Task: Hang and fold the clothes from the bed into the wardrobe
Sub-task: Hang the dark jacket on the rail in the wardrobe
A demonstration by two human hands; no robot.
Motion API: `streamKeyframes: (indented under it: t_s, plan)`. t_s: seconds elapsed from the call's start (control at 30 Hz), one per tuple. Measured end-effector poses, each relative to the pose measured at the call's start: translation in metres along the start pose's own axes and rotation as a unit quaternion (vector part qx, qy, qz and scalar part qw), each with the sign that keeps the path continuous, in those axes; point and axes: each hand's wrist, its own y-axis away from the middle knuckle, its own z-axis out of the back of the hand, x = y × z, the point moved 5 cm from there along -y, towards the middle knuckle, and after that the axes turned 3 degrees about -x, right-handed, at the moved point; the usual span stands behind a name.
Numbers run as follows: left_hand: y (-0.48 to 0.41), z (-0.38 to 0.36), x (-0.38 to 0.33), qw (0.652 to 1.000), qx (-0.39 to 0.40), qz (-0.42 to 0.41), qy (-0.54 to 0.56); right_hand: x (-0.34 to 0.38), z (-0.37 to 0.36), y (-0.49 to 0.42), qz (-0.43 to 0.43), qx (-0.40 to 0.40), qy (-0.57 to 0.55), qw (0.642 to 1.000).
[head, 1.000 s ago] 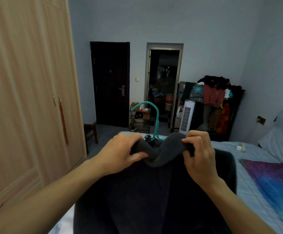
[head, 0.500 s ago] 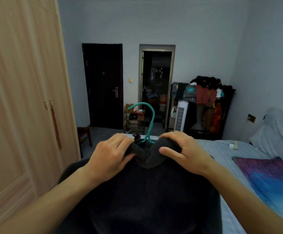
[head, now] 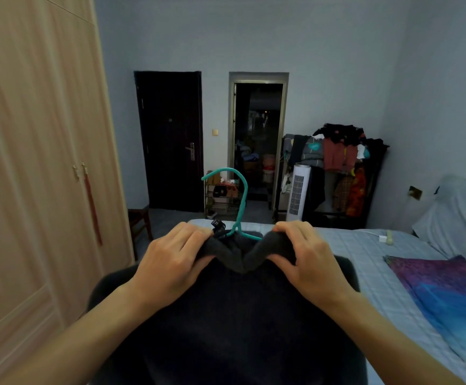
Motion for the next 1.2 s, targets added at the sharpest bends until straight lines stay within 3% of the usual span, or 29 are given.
streamKeyframes:
  t_s: [0.2, 0.3, 0.47, 0.63, 0.9, 1.2]
  plan:
    - [0.007, 0.003, 0.003, 0.999, 0.032, 0.006, 0.011, -0.009, -0.01, 0.003, -0.045, 0.045, 0.015, 0.998]
    - [0.01, 0.001, 0.006, 0.998, 0.057, 0.027, 0.024, -0.008, -0.016, 0.003, -0.058, 0.025, 0.008, 0.998]
    - [0.027, 0.003, 0.029, 0.987, 0.066, 0.134, 0.05, 0.001, -0.019, 0.003, -0.035, -0.018, -0.008, 0.999]
    - [0.048, 0.004, 0.05, 0.971, 0.084, 0.222, 0.002, 0.011, -0.029, 0.008, -0.015, 0.036, -0.03, 0.999]
    - [0.062, 0.012, 0.045, 0.981, 0.021, 0.19, 0.016, 0.014, -0.028, 0.018, -0.08, 0.021, 0.049, 0.995]
    - [0.06, 0.054, 0.033, 0.976, -0.008, 0.216, -0.005, 0.035, -0.027, 0.01, -0.044, -0.045, -0.016, 0.998]
